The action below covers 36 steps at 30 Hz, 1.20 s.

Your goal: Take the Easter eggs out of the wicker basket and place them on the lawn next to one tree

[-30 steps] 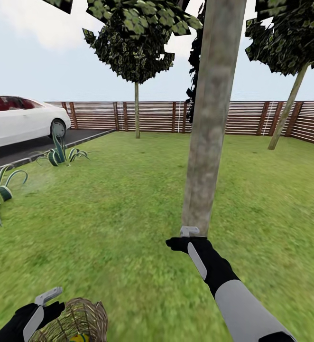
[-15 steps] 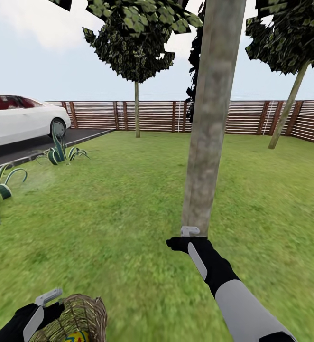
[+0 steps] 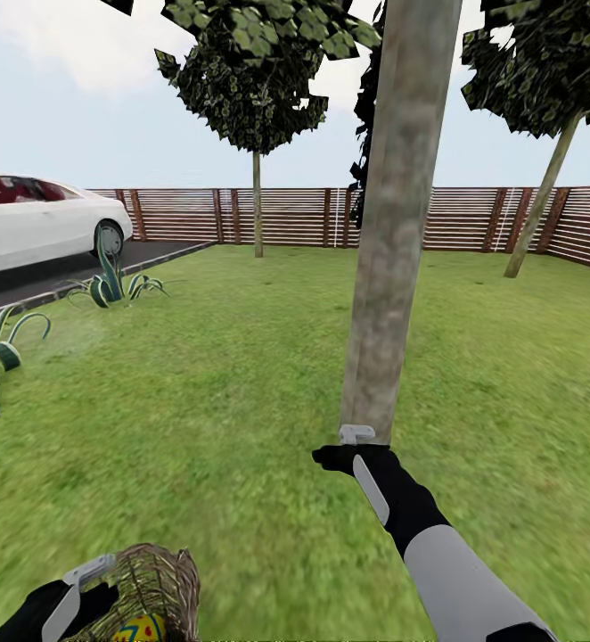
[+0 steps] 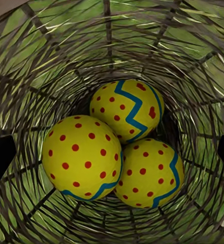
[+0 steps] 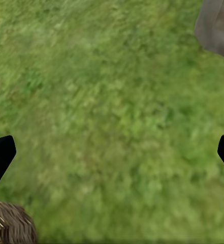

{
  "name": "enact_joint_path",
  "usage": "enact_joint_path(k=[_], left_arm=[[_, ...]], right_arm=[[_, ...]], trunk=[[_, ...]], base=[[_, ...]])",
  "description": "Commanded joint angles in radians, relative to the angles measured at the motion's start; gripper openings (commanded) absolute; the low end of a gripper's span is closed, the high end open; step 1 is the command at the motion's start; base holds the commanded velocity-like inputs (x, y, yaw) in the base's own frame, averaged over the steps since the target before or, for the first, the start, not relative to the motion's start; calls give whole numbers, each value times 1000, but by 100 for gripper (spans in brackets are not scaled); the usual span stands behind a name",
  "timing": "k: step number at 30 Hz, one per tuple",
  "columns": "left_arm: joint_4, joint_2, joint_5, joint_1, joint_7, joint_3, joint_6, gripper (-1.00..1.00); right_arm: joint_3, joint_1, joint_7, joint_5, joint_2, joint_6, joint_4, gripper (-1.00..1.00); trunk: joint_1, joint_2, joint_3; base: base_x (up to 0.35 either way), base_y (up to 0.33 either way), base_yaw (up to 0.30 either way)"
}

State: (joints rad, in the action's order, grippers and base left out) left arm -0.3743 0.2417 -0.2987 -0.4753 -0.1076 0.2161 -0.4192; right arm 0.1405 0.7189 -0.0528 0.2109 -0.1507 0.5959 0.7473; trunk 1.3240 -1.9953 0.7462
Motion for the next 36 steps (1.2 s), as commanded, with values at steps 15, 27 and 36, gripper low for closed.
enact_joint_path(k=[15, 27, 36], left_arm=[[-2, 0, -11, 0, -3, 2, -6, 100], [-2, 2, -13, 0, -4, 2, 1, 100], [-2, 3, -13, 0, -6, 2, 8, 100]], right_arm=[[2, 1, -6, 8, -1, 4, 1, 100], [2, 1, -6, 8, -1, 4, 1, 100], [2, 1, -6, 8, 0, 4, 1, 100]], trunk=[[57, -106, 48], [103, -190, 86], [138, -253, 114]], base=[[0, 0, 0], [0, 0, 0], [0, 0, 0]])
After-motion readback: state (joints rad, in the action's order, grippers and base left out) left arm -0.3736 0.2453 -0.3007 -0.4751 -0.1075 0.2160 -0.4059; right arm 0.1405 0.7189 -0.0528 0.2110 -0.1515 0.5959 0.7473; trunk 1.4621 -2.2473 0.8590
